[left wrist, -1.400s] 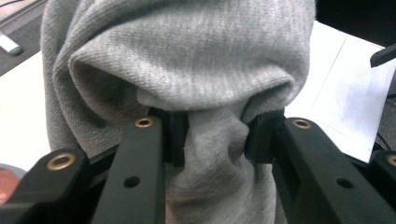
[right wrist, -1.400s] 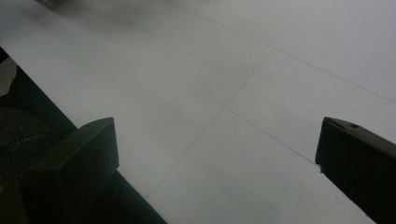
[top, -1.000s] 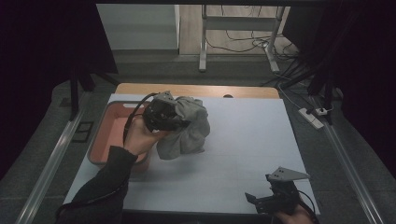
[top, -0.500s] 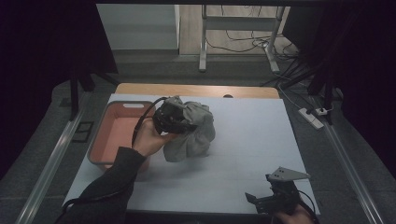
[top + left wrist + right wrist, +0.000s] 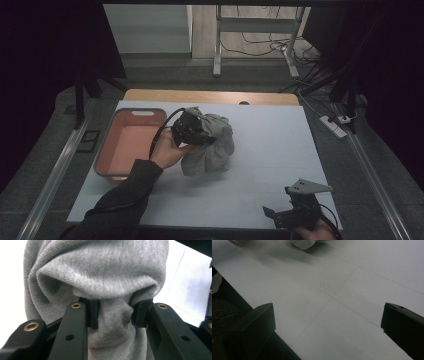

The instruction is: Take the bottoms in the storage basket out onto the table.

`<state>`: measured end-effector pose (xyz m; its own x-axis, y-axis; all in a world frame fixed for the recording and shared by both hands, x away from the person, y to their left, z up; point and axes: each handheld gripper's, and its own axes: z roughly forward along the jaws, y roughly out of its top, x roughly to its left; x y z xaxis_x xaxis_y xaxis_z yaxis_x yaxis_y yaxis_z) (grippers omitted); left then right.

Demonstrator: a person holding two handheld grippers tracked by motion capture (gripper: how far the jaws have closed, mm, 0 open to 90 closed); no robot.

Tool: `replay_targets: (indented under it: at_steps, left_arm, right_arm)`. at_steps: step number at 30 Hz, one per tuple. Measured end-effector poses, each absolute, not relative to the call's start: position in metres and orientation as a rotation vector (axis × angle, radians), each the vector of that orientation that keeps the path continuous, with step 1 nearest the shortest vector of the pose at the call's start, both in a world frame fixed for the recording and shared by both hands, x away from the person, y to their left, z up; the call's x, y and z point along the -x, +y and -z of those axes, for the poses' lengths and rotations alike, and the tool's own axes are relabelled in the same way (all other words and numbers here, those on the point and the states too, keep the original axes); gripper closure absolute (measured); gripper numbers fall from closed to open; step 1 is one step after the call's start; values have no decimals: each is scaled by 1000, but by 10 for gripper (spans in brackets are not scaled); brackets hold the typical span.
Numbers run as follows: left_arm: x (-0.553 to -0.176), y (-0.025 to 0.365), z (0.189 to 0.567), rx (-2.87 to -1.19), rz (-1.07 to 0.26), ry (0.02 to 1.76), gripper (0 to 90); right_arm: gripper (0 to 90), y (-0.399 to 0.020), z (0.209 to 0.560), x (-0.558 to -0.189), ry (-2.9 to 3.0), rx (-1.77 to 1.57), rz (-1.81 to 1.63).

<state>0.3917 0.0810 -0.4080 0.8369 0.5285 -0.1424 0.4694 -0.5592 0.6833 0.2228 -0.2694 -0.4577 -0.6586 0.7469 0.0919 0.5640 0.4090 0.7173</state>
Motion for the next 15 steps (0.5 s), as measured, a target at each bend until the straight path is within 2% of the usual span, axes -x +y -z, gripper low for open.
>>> replay_targets:
  at_steps: [15]
  left_arm:
    - [-399,74,431,-2323,-109,747,616]
  right_arm:
    - [0,-269,458,-223,2421,-1154,-1091]
